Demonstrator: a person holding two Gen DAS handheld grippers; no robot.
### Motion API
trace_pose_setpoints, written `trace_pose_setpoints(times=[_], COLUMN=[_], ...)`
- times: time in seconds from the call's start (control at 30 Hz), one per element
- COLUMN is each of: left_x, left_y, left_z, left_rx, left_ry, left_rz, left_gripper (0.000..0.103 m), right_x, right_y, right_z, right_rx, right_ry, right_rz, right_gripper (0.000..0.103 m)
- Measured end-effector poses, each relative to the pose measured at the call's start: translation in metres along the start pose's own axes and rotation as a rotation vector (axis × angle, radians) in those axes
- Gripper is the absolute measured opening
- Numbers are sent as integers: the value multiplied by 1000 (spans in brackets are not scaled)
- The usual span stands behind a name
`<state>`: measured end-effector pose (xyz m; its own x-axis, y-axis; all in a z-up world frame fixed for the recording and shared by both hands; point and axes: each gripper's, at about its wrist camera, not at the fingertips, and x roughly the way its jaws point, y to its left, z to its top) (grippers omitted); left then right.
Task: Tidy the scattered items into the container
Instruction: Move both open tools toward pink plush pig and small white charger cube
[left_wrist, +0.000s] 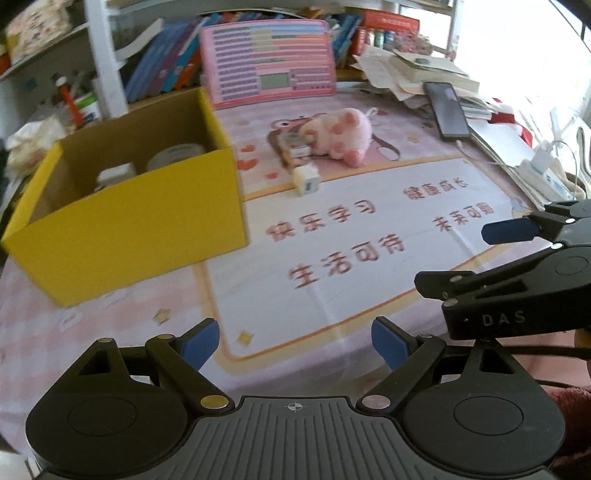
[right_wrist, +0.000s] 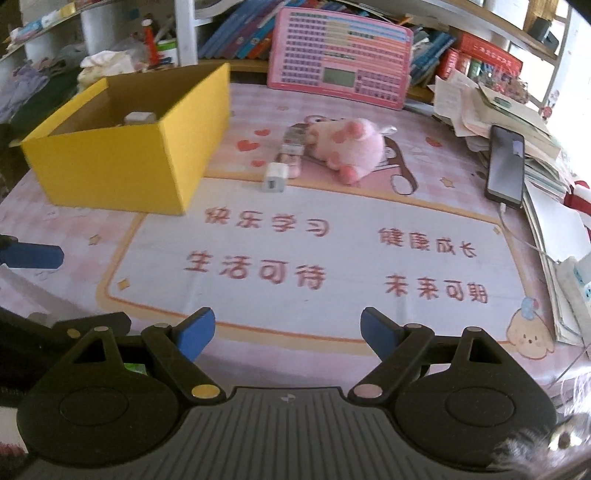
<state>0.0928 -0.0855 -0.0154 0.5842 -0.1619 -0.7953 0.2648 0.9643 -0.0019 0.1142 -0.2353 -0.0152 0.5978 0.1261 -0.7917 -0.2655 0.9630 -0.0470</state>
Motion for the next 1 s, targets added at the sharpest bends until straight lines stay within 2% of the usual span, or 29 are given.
trace_pose_setpoints(times=[0.53, 0.73, 1.0], left_x=[48, 59, 74], left_y=[-56, -65, -67], left_z=[61, 76, 97], left_rx=[113, 110, 112], left_ry=[-5, -22, -27], left_rz=[-25, -20, 33], left_gripper=[91, 90, 90], right_x=[20, 32, 49], right_y=[-92, -110, -123], right_z=[26, 35, 54], right_rx=[119, 131, 120], right_ry=[-46, -50, -65], right_rz=[-14, 9, 39], right_gripper=[86, 86, 85])
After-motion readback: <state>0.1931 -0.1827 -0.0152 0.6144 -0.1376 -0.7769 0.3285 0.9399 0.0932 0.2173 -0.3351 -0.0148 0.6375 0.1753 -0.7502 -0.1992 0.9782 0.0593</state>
